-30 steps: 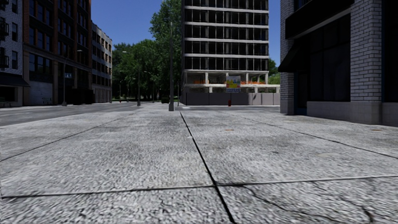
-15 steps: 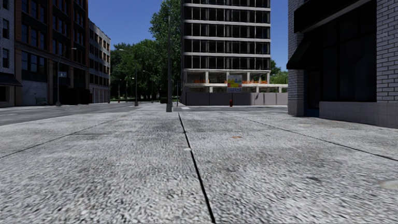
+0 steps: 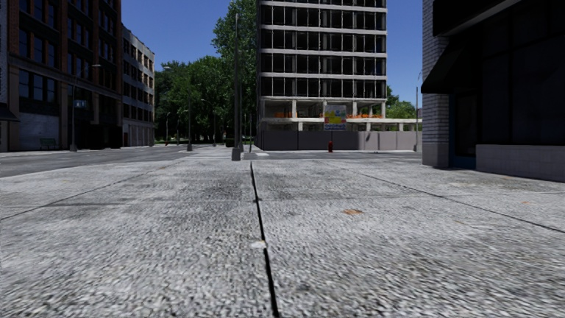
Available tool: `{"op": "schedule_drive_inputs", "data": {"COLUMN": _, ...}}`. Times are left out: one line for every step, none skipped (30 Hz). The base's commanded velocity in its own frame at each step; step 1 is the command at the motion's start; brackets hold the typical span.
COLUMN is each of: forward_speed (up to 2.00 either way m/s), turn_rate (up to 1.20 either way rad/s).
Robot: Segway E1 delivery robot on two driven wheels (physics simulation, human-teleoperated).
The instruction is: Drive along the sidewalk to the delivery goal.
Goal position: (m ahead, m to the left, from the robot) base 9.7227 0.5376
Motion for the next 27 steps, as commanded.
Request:
{"op": "schedule_drive_inputs", "data": {"forward_speed": 2.00, "turn_rate": 0.11}}
{"op": "schedule_drive_inputs", "data": {"forward_speed": 2.00, "turn_rate": 0.11}}
{"op": "schedule_drive_inputs", "data": {"forward_speed": 2.00, "turn_rate": 0.11}}
{"op": "schedule_drive_inputs", "data": {"forward_speed": 2.00, "turn_rate": 0.11}}
{"op": "schedule_drive_inputs", "data": {"forward_speed": 2.00, "turn_rate": 0.11}}
{"op": "schedule_drive_inputs", "data": {"forward_speed": 2.00, "turn_rate": 0.11}}
{"op": "schedule_drive_inputs", "data": {"forward_speed": 2.00, "turn_rate": 0.11}}
{"op": "schedule_drive_inputs", "data": {"forward_speed": 2.00, "turn_rate": 0.11}}
{"op": "schedule_drive_inputs", "data": {"forward_speed": 2.00, "turn_rate": 0.11}}
{"op": "schedule_drive_inputs", "data": {"forward_speed": 2.00, "turn_rate": 0.02}}
{"op": "schedule_drive_inputs", "data": {"forward_speed": 2.00, "turn_rate": 0.02}}
{"op": "schedule_drive_inputs", "data": {"forward_speed": 2.00, "turn_rate": 0.00}}
{"op": "schedule_drive_inputs", "data": {"forward_speed": 2.00, "turn_rate": 0.06}}
{"op": "schedule_drive_inputs", "data": {"forward_speed": 2.00, "turn_rate": 0.10}}
{"op": "schedule_drive_inputs", "data": {"forward_speed": 2.00, "turn_rate": 0.10}}
{"op": "schedule_drive_inputs", "data": {"forward_speed": 2.00, "turn_rate": 0.12}}
{"op": "schedule_drive_inputs", "data": {"forward_speed": 2.00, "turn_rate": 0.14}}
{"op": "schedule_drive_inputs", "data": {"forward_speed": 2.00, "turn_rate": 0.16}}
{"op": "schedule_drive_inputs", "data": {"forward_speed": 2.00, "turn_rate": 0.16}}
{"op": "schedule_drive_inputs", "data": {"forward_speed": 2.00, "turn_rate": 0.18}}
{"op": "schedule_drive_inputs", "data": {"forward_speed": 2.00, "turn_rate": 0.19}}
{"op": "schedule_drive_inputs", "data": {"forward_speed": 2.00, "turn_rate": 0.19}}
{"op": "schedule_drive_inputs", "data": {"forward_speed": 2.00, "turn_rate": 0.19}}
{"op": "schedule_drive_inputs", "data": {"forward_speed": 2.00, "turn_rate": 0.19}}
{"op": "schedule_drive_inputs", "data": {"forward_speed": 2.00, "turn_rate": 0.18}}
{"op": "schedule_drive_inputs", "data": {"forward_speed": 2.00, "turn_rate": 0.18}}
{"op": "schedule_drive_inputs", "data": {"forward_speed": 2.00, "turn_rate": 0.00}}
